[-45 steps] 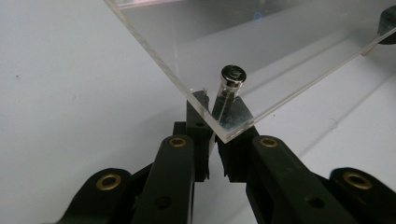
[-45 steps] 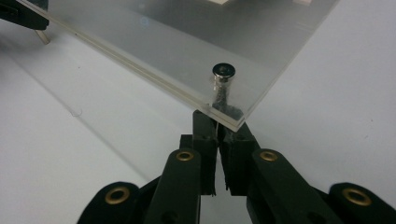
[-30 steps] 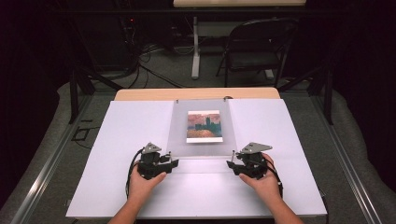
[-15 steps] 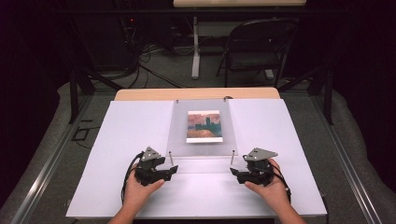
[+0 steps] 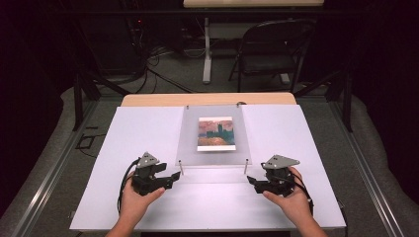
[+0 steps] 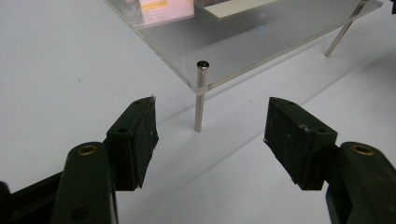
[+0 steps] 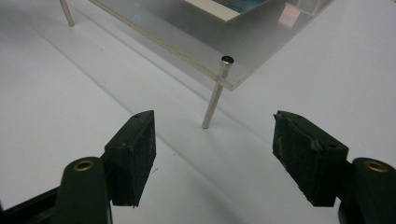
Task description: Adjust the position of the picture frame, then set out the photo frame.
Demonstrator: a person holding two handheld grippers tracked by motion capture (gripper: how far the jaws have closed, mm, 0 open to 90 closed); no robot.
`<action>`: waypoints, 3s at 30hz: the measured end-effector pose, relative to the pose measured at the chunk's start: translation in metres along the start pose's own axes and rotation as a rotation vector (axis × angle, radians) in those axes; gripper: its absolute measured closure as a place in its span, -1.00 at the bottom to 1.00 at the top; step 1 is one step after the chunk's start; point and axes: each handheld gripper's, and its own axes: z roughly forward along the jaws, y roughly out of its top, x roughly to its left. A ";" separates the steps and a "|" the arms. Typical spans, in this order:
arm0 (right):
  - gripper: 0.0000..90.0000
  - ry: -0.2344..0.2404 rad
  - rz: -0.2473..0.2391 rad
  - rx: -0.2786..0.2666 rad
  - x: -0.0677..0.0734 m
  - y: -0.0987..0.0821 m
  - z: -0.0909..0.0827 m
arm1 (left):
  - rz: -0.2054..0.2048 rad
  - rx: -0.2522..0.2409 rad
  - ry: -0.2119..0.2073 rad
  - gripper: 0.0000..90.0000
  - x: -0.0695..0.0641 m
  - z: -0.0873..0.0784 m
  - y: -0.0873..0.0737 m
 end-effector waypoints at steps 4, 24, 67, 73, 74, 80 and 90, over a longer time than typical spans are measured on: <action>-0.30 -0.004 -0.002 -0.001 0.000 0.002 -0.006 | -0.003 -0.012 -0.001 -0.24 -0.001 -0.005 0.004; -0.25 0.001 0.012 0.030 -0.032 0.055 0.003 | 0.010 -0.040 -0.007 -0.21 0.018 0.002 0.069; -0.09 -0.029 0.319 0.126 -0.120 0.111 0.126 | -0.229 0.125 0.102 -0.17 0.086 0.119 0.142; -0.10 -0.008 0.382 0.140 -0.125 0.112 0.132 | -0.235 0.167 0.122 -0.17 0.088 0.134 0.140; -0.10 0.000 0.386 0.146 -0.125 0.113 0.134 | -0.240 0.174 0.131 -0.17 0.089 0.137 0.139; -0.10 0.015 0.413 0.180 -0.122 0.115 0.143 | -0.242 0.219 0.130 -0.16 0.092 0.148 0.136; -0.12 0.055 0.466 0.204 -0.121 0.112 0.154 | -0.304 0.223 0.070 -0.21 0.093 0.153 0.132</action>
